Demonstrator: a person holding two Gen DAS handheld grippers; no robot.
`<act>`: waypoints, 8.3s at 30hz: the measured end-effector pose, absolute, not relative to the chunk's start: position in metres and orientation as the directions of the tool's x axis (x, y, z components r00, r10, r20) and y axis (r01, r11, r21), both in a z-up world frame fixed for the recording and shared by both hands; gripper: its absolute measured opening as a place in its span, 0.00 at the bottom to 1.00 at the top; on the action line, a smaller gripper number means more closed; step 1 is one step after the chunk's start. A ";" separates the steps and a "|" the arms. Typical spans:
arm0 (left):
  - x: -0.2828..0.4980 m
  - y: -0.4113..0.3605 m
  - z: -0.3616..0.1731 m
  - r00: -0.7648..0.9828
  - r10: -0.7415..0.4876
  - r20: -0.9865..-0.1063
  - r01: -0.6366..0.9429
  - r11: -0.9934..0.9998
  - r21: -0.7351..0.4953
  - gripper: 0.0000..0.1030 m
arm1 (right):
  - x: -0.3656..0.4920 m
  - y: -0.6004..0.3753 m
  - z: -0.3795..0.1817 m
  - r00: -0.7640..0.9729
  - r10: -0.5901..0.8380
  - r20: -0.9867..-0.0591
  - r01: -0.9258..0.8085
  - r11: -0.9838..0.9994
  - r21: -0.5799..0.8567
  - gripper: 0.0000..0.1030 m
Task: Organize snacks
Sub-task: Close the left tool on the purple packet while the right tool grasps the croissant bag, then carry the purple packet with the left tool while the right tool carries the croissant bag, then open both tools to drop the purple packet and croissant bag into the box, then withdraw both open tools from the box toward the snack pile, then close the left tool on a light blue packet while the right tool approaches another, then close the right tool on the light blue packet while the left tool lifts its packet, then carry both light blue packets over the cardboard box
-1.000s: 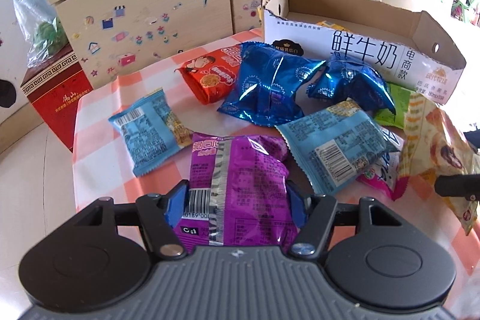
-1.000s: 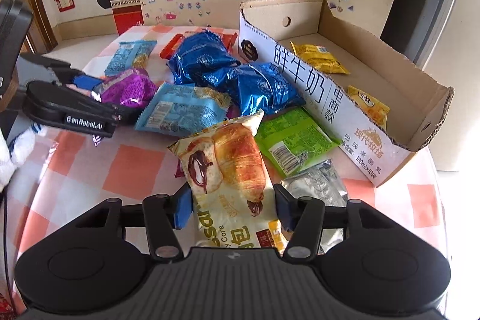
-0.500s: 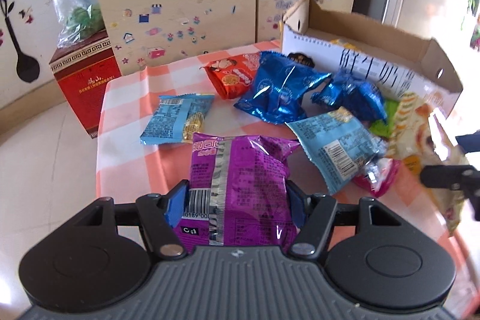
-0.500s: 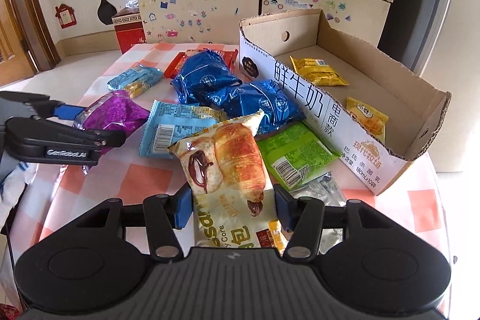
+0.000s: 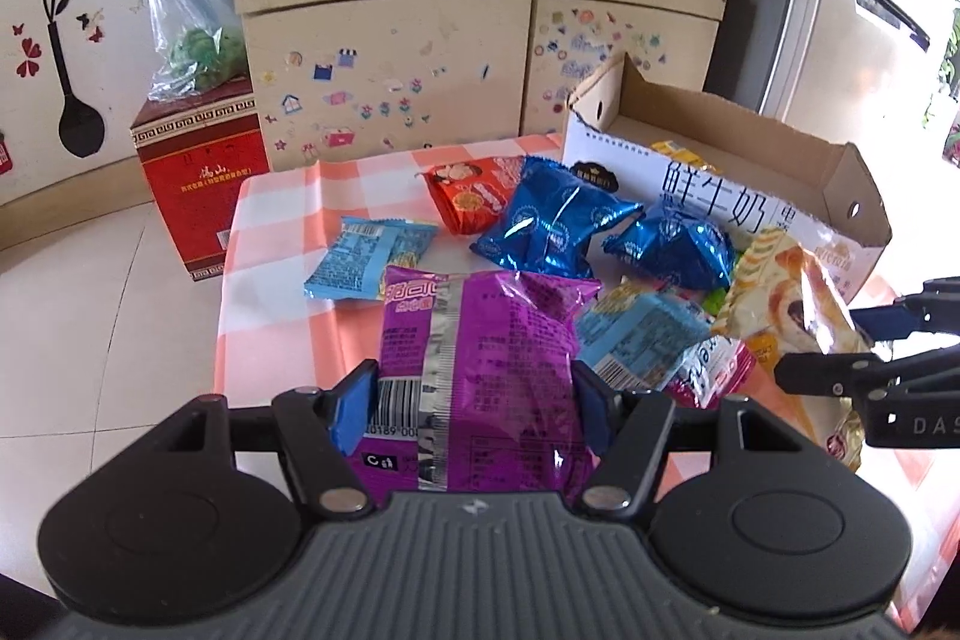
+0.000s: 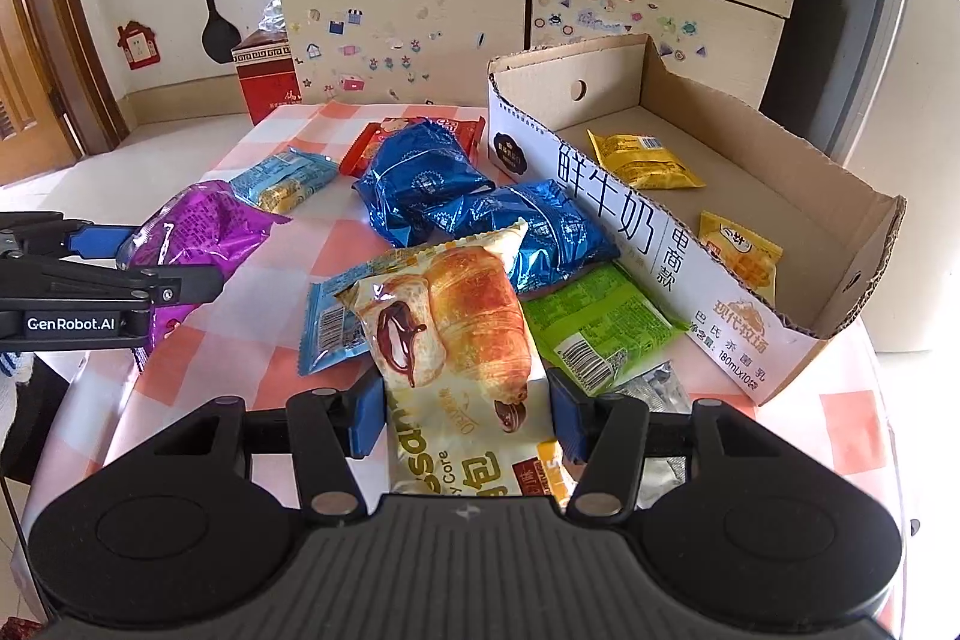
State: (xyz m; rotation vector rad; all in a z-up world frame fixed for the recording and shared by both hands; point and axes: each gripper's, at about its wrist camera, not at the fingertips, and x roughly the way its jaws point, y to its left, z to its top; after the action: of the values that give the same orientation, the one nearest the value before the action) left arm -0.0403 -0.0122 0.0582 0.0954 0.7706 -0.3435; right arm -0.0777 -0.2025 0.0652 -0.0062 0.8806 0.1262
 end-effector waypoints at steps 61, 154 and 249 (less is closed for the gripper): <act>0.103 -0.202 0.100 0.604 -0.548 -0.578 0.575 0.802 -0.161 0.64 | 0.003 -0.339 0.131 0.741 -0.128 -0.660 0.321 0.930 0.181 0.60; 0.119 -0.015 0.015 0.517 -0.196 -0.833 0.340 0.940 -0.010 0.48 | 0.012 -0.118 0.025 0.402 0.344 -0.849 -0.725 0.685 -0.065 0.90; -0.008 -0.034 0.055 0.651 -0.238 -0.720 0.425 0.901 0.087 0.48 | -0.029 -0.166 0.095 0.684 0.181 -0.707 -0.331 0.940 -0.080 0.60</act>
State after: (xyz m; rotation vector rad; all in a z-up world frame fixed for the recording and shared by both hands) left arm -0.0077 -0.0339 0.0553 0.2588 0.7753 -0.3812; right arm -0.0288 -0.1665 0.0951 -0.2086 0.7668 0.2893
